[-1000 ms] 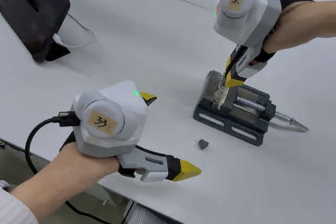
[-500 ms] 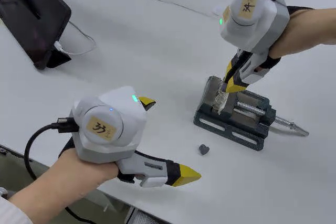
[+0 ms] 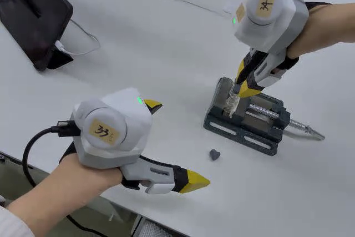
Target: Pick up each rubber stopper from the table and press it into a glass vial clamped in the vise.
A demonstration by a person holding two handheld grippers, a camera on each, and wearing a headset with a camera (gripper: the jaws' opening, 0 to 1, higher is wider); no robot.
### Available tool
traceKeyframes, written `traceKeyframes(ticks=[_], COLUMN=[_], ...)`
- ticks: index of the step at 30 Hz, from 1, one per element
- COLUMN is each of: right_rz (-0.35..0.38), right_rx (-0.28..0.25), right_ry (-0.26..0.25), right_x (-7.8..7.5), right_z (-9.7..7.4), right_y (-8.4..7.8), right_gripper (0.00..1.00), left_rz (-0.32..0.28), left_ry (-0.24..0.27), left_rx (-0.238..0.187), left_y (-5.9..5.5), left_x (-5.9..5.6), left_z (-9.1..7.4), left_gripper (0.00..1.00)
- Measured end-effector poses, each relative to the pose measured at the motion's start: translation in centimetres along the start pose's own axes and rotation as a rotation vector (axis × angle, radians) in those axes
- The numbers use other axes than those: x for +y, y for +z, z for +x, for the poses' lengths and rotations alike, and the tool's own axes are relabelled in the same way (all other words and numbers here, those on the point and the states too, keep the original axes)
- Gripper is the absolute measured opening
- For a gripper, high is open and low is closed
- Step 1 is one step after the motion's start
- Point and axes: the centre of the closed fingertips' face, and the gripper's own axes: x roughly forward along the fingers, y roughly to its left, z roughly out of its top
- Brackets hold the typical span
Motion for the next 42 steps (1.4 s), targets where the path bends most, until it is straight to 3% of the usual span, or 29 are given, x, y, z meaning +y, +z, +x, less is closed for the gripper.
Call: traceKeyframes(ticks=[3, 5, 11, 30, 42], right_rz=[0.023, 0.032, 0.044, 0.060, -0.015], right_rx=[-0.026, -0.039, -0.052, -0.063, -0.031], right_ry=[-0.003, 0.005, 0.026, 0.052, 0.010], right_x=[-0.2, -0.5, -0.3, -0.2, 0.0], right_z=[-0.8, -1.0, -0.8, 0.3, 0.5], right_y=[0.1, -0.1, -0.1, 0.2, 0.3], right_gripper=[0.11, 0.05, 0.00, 0.00, 0.00], left_rz=[0.000, 0.003, 0.005, -0.005, -0.016], left_ry=[0.000, -0.001, 0.001, -0.005, -0.015], left_rx=[-0.002, -0.001, -0.003, 0.009, 0.018], left_y=[0.1, 0.2, 0.4, 0.1, -0.2], left_x=[0.2, 0.3, 0.7, 1.0, 1.0], left_z=[0.0, 0.0, 0.1, 0.5, 0.7], left_gripper=[0.99, 0.99, 0.99, 0.99, 0.99])
